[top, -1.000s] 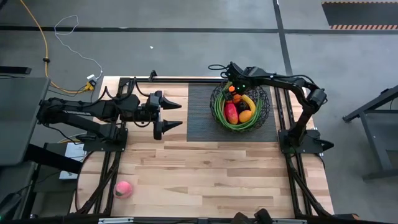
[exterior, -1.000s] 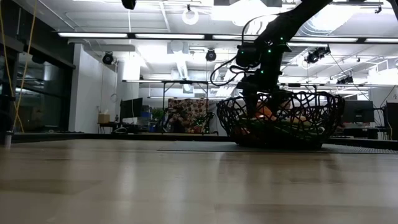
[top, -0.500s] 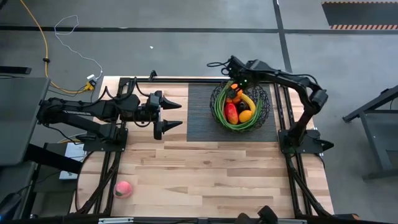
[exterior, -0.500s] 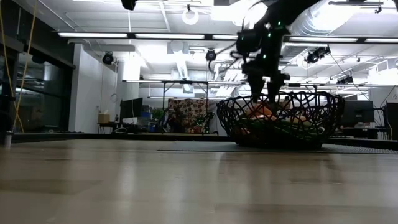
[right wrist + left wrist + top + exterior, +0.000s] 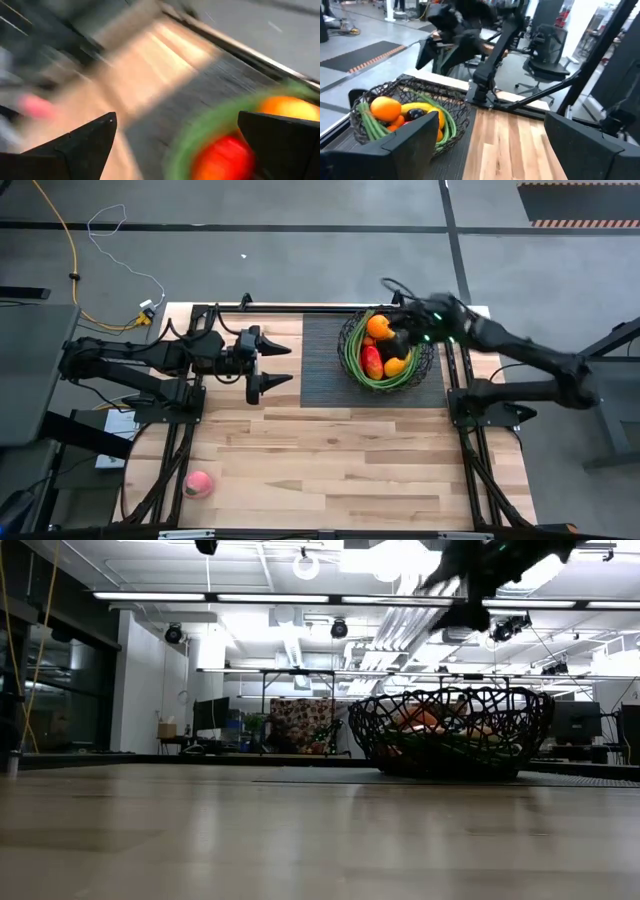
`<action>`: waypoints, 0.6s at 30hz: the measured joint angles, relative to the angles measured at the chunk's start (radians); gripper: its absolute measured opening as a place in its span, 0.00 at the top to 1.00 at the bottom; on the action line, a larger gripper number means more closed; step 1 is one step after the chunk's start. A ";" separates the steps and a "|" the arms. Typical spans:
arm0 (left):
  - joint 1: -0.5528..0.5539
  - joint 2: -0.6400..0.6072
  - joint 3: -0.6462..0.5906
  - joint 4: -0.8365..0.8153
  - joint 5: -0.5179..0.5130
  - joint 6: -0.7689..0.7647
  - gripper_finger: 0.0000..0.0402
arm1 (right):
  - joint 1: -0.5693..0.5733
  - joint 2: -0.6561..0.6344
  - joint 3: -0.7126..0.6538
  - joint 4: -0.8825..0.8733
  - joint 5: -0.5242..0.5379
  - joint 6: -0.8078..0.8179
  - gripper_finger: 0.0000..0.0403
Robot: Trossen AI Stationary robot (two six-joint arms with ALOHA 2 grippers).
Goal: Build produce basket
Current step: Put the peach into the black basket
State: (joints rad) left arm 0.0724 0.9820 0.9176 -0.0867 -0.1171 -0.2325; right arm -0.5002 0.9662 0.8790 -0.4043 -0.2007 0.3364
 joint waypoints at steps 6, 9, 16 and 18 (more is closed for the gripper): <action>0.052 -0.067 0.000 0.000 0.034 -0.029 0.13 | 0.109 -0.177 -0.283 0.716 -0.018 0.162 0.01; 0.078 -0.114 0.000 0.001 0.035 -0.052 0.13 | 0.159 -0.184 -0.334 0.950 -0.023 0.160 0.01; 0.078 -0.178 -0.008 -0.002 0.058 -0.089 0.13 | 0.274 -0.150 -0.272 0.860 -0.179 0.007 0.01; 0.066 -0.181 -0.025 0.002 0.059 -0.095 0.13 | 0.307 -0.130 -0.252 0.797 -0.132 -0.002 0.01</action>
State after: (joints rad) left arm 0.1383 0.8009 0.8922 -0.0847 -0.0580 -0.3280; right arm -0.1936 0.8360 0.6272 0.3932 -0.3328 0.3339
